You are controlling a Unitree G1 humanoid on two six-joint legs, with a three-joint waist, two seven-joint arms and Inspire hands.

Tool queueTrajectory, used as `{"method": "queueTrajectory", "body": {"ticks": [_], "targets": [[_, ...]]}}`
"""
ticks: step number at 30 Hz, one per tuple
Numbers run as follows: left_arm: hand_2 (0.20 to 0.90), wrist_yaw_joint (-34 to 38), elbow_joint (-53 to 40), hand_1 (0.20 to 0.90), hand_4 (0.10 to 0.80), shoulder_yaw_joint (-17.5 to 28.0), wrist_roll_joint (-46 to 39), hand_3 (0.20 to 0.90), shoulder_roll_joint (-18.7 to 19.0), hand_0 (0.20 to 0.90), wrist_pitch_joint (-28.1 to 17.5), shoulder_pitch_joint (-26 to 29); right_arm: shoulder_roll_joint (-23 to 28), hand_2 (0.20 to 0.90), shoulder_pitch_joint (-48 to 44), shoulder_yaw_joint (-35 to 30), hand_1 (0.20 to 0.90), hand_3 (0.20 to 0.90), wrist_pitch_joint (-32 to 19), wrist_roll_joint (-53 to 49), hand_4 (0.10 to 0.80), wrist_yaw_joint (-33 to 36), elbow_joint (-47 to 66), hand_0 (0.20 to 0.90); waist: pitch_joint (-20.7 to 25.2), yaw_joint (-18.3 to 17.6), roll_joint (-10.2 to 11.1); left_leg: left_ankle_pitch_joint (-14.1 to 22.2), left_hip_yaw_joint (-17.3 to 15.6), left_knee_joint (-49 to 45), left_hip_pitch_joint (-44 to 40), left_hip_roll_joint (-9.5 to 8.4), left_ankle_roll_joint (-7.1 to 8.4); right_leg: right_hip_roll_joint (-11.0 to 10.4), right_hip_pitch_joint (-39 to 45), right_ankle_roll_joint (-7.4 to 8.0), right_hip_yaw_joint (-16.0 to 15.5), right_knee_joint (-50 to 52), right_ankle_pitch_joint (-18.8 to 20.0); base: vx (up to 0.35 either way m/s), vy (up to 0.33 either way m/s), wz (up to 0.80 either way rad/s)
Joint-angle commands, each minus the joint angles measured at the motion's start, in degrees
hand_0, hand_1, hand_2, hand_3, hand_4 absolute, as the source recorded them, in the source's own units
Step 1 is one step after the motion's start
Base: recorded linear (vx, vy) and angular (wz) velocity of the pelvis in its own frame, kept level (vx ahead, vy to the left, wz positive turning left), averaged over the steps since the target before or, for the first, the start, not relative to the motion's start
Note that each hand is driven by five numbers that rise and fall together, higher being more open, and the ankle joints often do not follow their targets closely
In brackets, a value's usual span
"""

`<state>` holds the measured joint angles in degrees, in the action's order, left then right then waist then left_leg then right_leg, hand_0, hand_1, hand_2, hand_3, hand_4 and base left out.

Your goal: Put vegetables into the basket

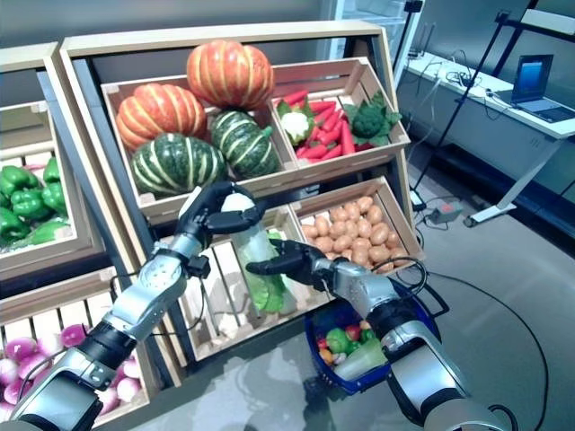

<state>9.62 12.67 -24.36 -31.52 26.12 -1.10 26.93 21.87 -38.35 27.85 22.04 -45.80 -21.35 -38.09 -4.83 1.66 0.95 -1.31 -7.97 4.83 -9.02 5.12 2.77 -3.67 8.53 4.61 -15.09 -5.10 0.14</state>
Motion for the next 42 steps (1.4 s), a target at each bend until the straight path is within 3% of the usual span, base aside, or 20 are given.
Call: {"method": "queueTrajectory", "body": {"ticks": [1, 15, 16, 17, 24, 34, 42], "targets": [[0.3, -6.81, -7.89, 0.3, 0.4, -2.48, -8.64, 0.3, -10.72, 0.3, -8.37, 8.88, -5.49, 0.3, -6.35, -1.94, 0.3, 0.3, -5.52, -5.97, 0.4, 4.0, -4.45, 0.3, 5.28, 1.04, 1.88, 1.05, 1.09, 0.17, 2.39, -1.91, -1.24, -1.57, -0.02, -1.11, -0.03, 0.1, 1.63, 0.0, 0.0, 0.0], [0.3, -7.54, -7.6, 0.3, 0.4, -2.25, -8.02, 0.3, -10.23, 0.3, -7.18, 7.99, -4.08, 0.3, -4.74, -3.32, 0.3, 0.3, -7.67, -3.66, 0.4, 6.1, -2.43, 0.3, 5.27, 0.44, 1.7, 1.2, 0.55, 0.17, 2.06, -1.84, -1.25, -1.52, -0.11, -1.03, 0.3, 0.1, 1.82, 0.0, 0.0, 0.0], [0.472, -7.17, -7.69, 0.472, 0.515, -2.17, -7.62, 0.472, -10.1, 0.472, -7.18, 7.93, -3.83, 0.3, -4.66, -3.39, 0.3, 0.3, -7.97, -2.91, 0.4, 6.27, -2.37, 0.3, 5.23, 0.41, 1.66, 1.17, 0.49, 0.17, 2.06, -1.84, -1.24, -1.51, -0.12, -1.01, 0.33, 0.1, 1.84, 0.0, 0.0, 0.0], [0.9, -7.35, -7.68, 0.9, 0.8, -2.02, -7.64, 0.9, -10.02, 0.9, -6.96, 7.72, -3.57, 0.3, -4.52, -3.4, 0.3, 0.3, -8.19, -2.28, 0.4, 6.4, -2.22, 0.3, 5.2, 0.39, 1.65, 1.19, 0.47, 0.17, 2.06, -1.82, -1.22, -1.51, -0.13, -1.02, 0.35, 0.1, 1.83, 0.0, 0.0, 0.0], [0.9, -6.59, -7.36, 0.9, 0.8, -1.6, -1.56, 0.9, -7.76, 0.9, -6.76, 6.38, -0.27, 0.3, -1.02, -5.23, 0.3, 0.3, -10.74, -0.64, 0.4, 9.88, -0.61, 0.3, 4.96, -0.23, 1.55, 1.29, -0.26, 0.17, 1.98, -1.65, -1.22, -1.33, -0.36, -0.88, 0.91, 0.1, 1.87, -0.01, 0.001, 0.0], [0.9, -7.46, -7.04, 0.9, 0.8, 5.78, 1.07, 0.9, -1.09, 0.9, -6.51, -2.17, 6.29, 0.3, 13.94, -16.95, 0.3, 0.3, -17.04, 0.2, 0.4, 14.68, 4.06, 0.3, 4.12, -1.23, 1.29, 1.16, -1.64, 0.17, 1.74, -1.02, -0.95, -1.14, -0.58, -0.55, 1.15, 0.1, 2.17, -0.01, -0.003, -0.01], [0.9, -5.64, -4.67, 0.9, 0.8, 9.32, 2.98, 0.9, 0.06, 0.9, -7.23, -5.14, 8.97, 0.3, 18.74, -23.08, 0.3, 0.3, -20.66, 1.32, 0.4, 16.81, 1.83, 0.3, 3.58, -1.81, 1.18, 1.08, -2.45, 0.17, 1.73, -0.62, -0.74, -0.81, -0.76, -0.63, 1.61, 0.1, 2.16, -0.009, -0.001, -0.02]]}}
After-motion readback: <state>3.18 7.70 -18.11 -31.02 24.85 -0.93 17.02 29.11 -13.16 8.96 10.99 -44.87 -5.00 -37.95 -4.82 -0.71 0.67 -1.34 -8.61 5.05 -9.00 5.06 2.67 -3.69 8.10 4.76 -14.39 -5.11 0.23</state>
